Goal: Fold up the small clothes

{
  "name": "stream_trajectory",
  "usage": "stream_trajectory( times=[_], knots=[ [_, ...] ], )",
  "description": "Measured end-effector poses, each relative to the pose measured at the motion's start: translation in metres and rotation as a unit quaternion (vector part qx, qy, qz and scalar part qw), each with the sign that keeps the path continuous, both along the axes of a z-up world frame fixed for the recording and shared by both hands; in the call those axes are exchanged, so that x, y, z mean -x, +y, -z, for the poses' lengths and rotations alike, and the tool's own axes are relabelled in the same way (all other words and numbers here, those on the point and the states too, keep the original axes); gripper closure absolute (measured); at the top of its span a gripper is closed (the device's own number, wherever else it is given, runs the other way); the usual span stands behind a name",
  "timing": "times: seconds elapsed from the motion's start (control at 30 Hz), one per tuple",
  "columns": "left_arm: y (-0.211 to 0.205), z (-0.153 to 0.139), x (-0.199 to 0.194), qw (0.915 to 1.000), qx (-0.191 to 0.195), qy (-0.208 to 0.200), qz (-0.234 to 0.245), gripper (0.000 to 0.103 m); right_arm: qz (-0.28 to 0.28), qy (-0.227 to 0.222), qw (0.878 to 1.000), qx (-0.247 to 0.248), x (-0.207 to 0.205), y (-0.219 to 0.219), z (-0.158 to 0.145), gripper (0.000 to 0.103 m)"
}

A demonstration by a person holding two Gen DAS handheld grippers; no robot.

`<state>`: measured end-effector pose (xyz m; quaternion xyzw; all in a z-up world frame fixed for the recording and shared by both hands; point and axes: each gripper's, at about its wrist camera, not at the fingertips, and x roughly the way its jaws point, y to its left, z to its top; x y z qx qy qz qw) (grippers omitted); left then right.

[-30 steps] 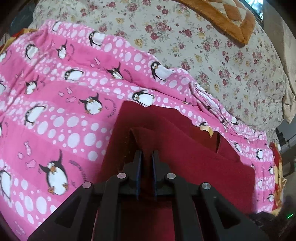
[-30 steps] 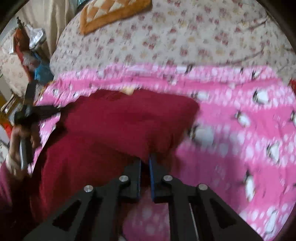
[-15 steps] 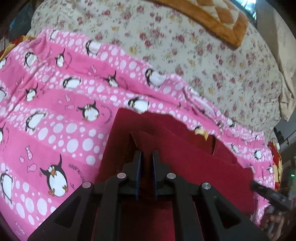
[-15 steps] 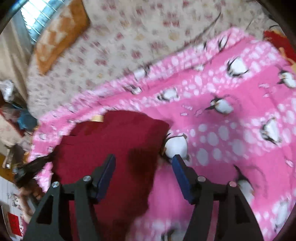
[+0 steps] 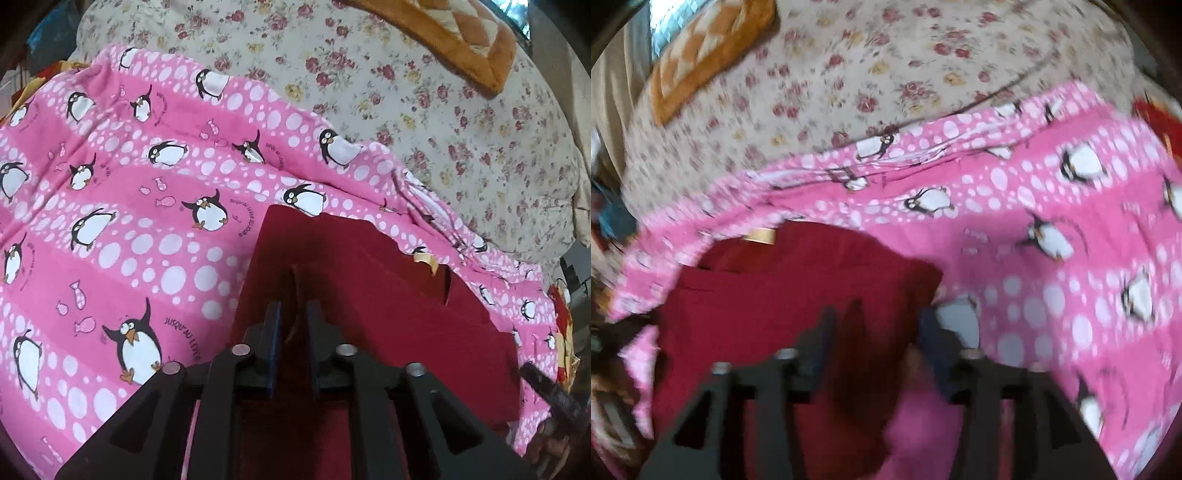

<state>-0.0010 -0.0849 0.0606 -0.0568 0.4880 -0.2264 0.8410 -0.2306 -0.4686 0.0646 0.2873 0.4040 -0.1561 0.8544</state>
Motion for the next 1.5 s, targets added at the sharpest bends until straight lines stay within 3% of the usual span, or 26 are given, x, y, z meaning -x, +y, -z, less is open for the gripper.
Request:
stream_trajectory(
  times=[0.13, 0.37, 0.57, 0.97, 1.23, 1.5],
  knots=[
    [0.007, 0.0, 0.014, 0.9999, -0.008, 0.006, 0.012, 0.098, -0.032, 0.024, 0.999, -0.005, 0.026, 0.024, 0.0, 0.037],
    [0.027, -0.004, 0.057, 0.9983, -0.006, 0.011, 0.056, 0.089, -0.106, 0.037, 0.991, -0.068, 0.067, 0.08, 0.019, 0.035],
    [0.046, -0.008, 0.107, 0.9957, -0.023, 0.005, 0.09, 0.089, -0.137, 0.048, 0.987, -0.06, 0.093, 0.114, 0.02, 0.031],
    [0.078, 0.021, 0.189, 0.9926, 0.003, 0.067, 0.101, 0.089, -0.157, 0.057, 0.983, -0.074, 0.146, 0.151, 0.026, 0.028],
    [0.075, 0.029, 0.207, 0.9918, -0.013, 0.068, 0.108, 0.089, -0.152, 0.051, 0.983, -0.085, 0.16, 0.153, 0.033, 0.028],
    [0.079, 0.032, 0.206, 0.9919, 0.0, 0.078, 0.101, 0.089, -0.149, 0.048, 0.984, -0.09, 0.157, 0.153, 0.034, 0.027]
  ],
)
